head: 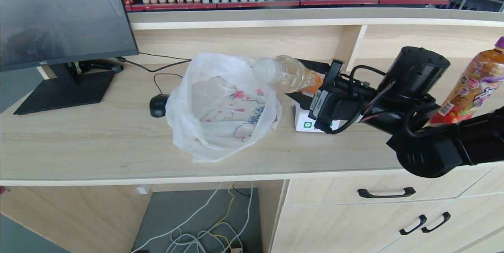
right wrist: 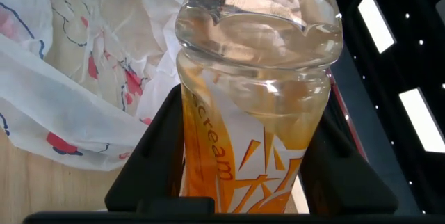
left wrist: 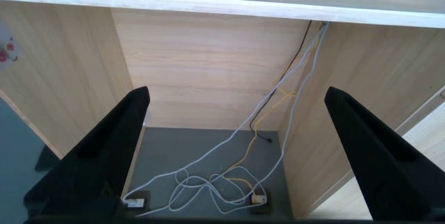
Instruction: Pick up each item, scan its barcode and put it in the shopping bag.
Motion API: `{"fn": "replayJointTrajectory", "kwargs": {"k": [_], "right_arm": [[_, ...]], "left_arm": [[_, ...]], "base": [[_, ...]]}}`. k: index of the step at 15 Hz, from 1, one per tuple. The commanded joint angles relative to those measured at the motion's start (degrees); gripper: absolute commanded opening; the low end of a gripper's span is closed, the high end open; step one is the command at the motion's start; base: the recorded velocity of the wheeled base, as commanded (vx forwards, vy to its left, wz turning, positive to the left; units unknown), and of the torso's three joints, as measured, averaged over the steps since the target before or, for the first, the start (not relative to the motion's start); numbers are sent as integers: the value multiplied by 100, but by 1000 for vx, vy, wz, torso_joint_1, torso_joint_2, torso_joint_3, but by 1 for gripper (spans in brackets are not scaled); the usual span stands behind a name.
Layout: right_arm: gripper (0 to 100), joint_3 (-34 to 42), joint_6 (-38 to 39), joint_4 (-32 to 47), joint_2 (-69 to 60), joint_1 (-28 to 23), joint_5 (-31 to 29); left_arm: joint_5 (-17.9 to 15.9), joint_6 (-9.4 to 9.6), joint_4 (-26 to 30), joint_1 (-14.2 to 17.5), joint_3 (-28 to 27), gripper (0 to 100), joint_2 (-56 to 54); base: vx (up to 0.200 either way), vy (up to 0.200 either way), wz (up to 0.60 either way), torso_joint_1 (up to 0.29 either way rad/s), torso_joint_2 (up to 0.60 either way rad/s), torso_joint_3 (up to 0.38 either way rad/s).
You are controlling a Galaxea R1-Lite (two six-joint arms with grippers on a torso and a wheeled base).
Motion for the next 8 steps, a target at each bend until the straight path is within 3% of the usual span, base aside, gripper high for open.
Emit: {"fn": "replayJointTrajectory", "kwargs": {"k": [1, 8], "right_arm": [[0, 2, 1, 0, -13, -2, 8], [0, 11, -8, 0, -39, -2, 8]], "left_arm": [[-5, 2, -2, 4, 0, 100, -2], [4, 2, 6, 4, 0, 100, -2]], "base": [[0, 0, 0, 0, 0, 0], [0, 0, 0, 0, 0, 0]]}}
